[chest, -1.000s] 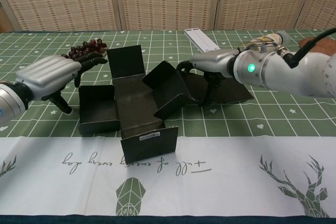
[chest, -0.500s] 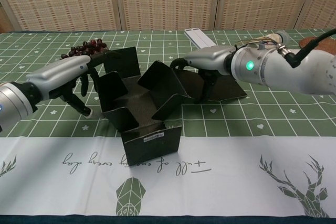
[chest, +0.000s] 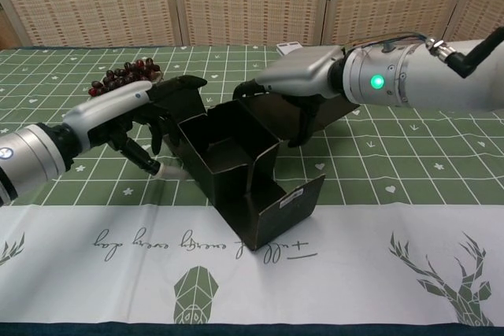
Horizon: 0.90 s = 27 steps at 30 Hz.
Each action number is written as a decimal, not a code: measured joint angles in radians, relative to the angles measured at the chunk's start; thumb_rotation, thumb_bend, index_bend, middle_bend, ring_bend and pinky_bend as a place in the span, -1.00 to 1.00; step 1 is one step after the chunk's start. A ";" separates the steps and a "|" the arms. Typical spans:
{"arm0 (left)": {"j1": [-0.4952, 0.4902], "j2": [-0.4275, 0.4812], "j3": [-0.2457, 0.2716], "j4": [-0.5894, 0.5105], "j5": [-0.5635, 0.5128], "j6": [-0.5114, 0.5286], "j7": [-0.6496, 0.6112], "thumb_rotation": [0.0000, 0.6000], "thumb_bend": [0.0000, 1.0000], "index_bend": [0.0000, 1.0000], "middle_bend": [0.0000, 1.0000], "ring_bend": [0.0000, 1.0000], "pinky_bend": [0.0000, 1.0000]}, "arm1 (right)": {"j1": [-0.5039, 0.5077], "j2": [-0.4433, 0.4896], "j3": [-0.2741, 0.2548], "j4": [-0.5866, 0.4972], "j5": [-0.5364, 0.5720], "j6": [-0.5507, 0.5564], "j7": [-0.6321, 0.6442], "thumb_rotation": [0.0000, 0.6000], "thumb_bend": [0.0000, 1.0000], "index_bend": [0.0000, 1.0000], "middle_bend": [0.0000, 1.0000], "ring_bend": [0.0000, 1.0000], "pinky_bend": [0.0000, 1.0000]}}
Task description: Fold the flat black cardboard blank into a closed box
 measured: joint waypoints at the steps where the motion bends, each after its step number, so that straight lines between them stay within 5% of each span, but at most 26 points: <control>1: -0.001 -0.004 0.000 0.004 -0.004 -0.002 -0.007 1.00 -0.80 -1.00 -1.00 -0.14 0.11 | 0.001 0.001 0.000 -0.002 -0.003 0.000 0.000 1.00 -0.22 -0.39 -0.34 0.60 0.96; 11: -0.016 -0.029 -0.013 0.028 -0.045 -0.039 -0.047 1.00 -0.80 -1.00 -1.00 -0.15 0.11 | -0.002 0.011 -0.010 -0.006 -0.079 -0.009 0.033 1.00 -0.20 -0.35 -0.30 0.61 0.96; 27: -0.073 0.053 0.029 -0.046 -0.010 -0.169 -0.284 1.00 -0.80 -1.00 -1.00 -0.17 0.11 | 0.016 0.040 -0.027 0.011 -0.254 -0.040 0.085 1.00 -0.18 -0.29 -0.26 0.63 0.96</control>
